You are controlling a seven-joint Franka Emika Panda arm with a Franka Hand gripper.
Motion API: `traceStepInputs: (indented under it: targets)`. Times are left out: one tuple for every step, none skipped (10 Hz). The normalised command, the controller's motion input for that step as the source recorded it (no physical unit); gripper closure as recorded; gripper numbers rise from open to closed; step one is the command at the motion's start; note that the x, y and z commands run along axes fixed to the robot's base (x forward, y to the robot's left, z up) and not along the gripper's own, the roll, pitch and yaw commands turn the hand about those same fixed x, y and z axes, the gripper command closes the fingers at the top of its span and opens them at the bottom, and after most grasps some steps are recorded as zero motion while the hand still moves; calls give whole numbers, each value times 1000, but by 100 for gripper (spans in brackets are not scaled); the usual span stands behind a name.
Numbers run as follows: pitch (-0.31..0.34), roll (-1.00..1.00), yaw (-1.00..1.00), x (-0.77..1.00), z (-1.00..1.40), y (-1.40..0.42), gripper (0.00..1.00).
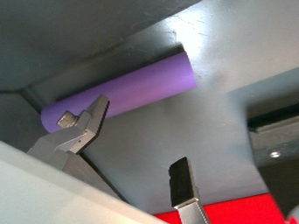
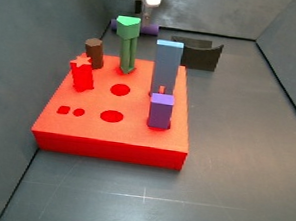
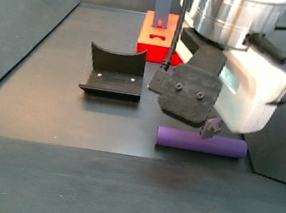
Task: Pick up the round object. Move up. Place the round object on the fixture. Regrasp the round object. Move to above the board. Insert the round object.
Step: Pick up the round object.
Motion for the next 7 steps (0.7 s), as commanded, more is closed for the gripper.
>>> traceStepInputs:
  targets:
    - [-189,-154,-549,0,-574,83,0]
    - [-206,-179,-491,0,-531,103,0]
    - [-231,-214,-429,-40,-460,174,0]
    - [-250,-253,-371,-97,-406,214,0]
    - [-261,-277,-380,-97,-371,186,0]
    - [-274,-289,-397,-100,-340,149,0]
    - [-279,-307,-414,-109,-323,129,0]
